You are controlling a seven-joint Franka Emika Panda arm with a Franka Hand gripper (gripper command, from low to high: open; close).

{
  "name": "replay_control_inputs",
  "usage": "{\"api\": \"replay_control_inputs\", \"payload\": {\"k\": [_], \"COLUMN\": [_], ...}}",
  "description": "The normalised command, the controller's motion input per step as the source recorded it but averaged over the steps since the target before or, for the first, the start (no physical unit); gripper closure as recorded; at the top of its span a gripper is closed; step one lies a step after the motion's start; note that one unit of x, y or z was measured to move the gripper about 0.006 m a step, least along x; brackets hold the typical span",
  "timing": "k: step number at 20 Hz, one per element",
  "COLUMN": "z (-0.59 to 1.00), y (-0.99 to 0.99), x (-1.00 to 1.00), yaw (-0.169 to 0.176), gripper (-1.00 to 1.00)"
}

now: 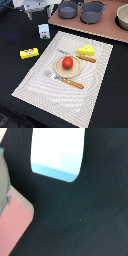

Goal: Interact with the objects in diverse but meaningful ways.

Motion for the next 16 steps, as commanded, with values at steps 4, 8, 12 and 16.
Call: {"api": "replay_control_inputs", "payload": {"k": [4,8,12,16], "z": [-0.29,-0.31,-0.38,-0.36], "y": [0.15,0.14,0.11,0.10], "x": [0.03,0.04,-0.06,-0.05], "yaw": [-0.039,-0.041,-0.021,-0.014], "gripper": [-1.00,-1.00,-1.00,-1.00]}}
